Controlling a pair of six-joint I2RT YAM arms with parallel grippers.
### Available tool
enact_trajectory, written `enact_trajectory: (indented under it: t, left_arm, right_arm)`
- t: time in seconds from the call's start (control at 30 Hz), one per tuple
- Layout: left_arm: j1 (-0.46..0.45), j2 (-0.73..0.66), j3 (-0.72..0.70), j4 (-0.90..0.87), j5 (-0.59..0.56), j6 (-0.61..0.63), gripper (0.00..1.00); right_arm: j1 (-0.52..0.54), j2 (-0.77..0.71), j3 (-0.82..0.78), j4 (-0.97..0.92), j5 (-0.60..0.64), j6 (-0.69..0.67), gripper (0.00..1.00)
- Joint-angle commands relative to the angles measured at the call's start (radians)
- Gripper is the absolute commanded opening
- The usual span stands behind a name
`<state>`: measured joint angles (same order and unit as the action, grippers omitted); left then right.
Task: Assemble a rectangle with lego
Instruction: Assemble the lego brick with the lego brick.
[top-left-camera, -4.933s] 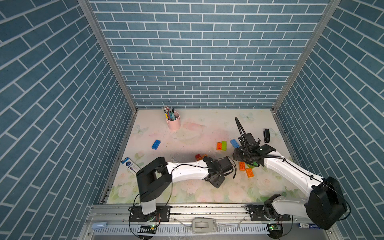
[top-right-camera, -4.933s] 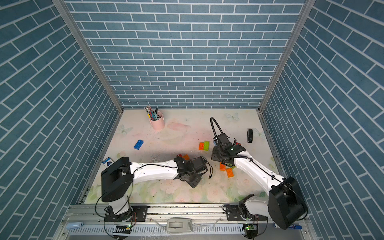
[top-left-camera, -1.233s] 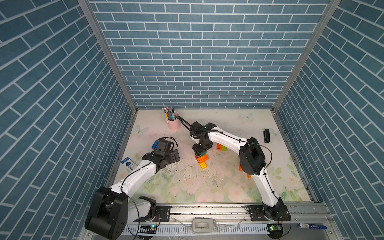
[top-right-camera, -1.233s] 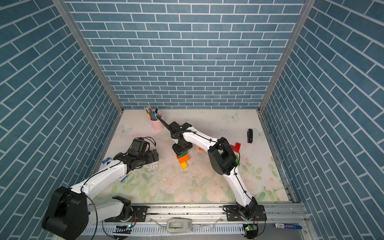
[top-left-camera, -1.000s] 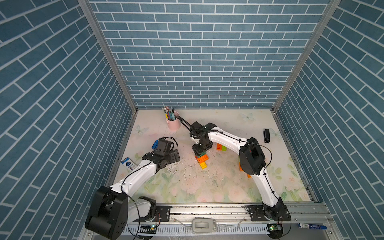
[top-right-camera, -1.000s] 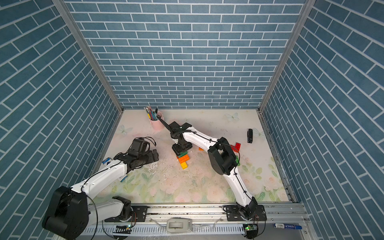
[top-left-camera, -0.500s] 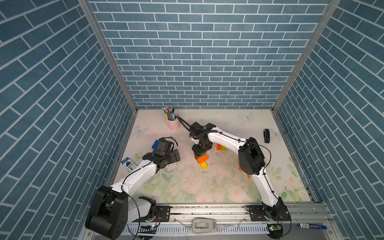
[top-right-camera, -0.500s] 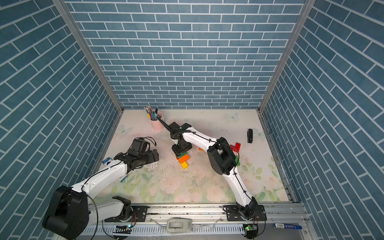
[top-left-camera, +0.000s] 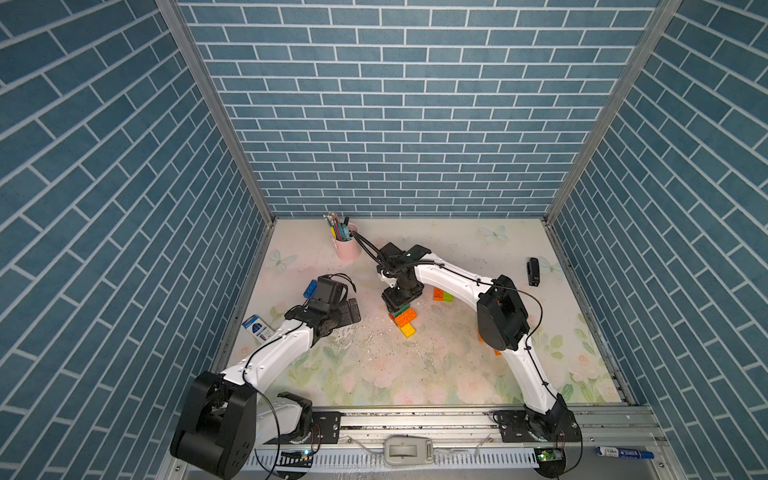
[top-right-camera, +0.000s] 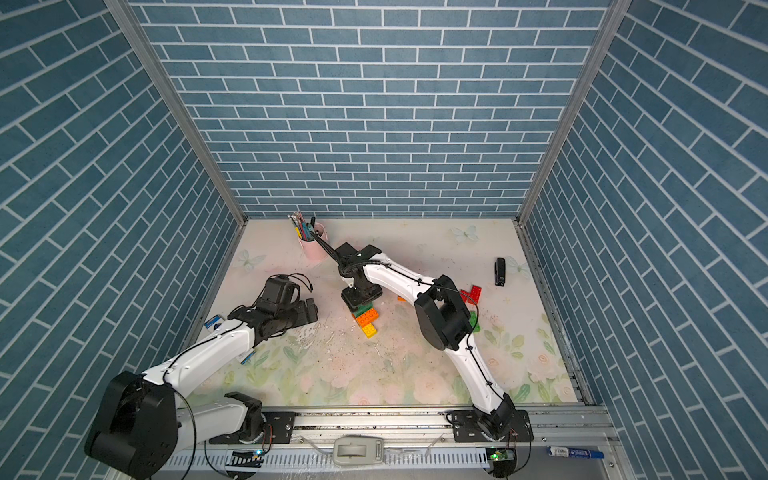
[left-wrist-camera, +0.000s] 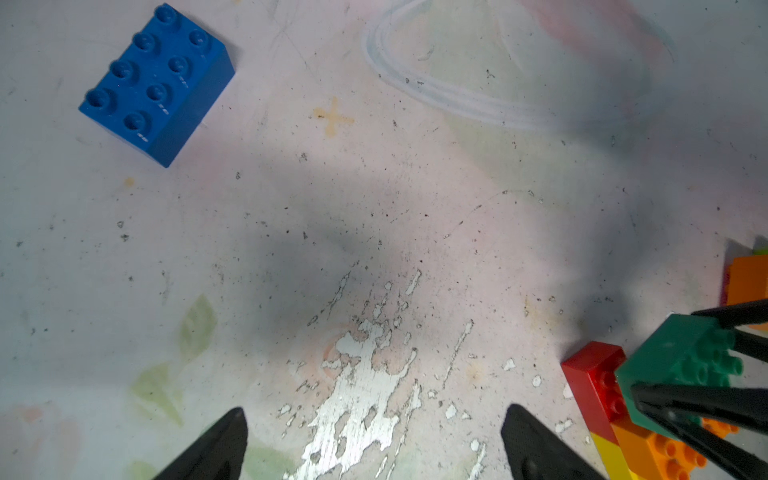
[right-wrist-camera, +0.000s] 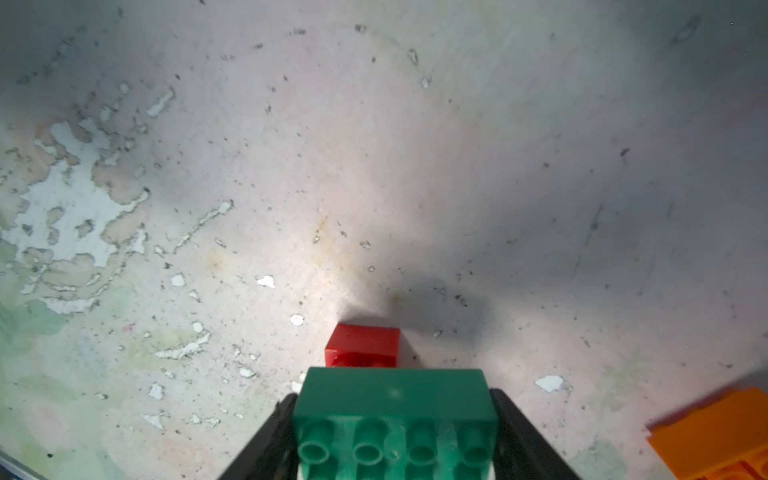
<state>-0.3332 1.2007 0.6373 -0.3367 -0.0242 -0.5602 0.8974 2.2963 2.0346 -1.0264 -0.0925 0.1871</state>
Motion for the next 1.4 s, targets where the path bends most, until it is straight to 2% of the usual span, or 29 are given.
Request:
enact_trajectory:
  t: [0.0,1.37]
  left_arm:
    - [-0.003,0.002,-0.022,0.002,0.001,0.013,0.97]
    - [0.013,-0.006,-0.034,0.006,0.014,0.018,0.97]
  right_arm:
    - [0.009,0.016,0.022,-0.046,0.020,0.017,0.19]
    - [0.015,0.073,0.044,-0.090,0.035,0.011,0.13]
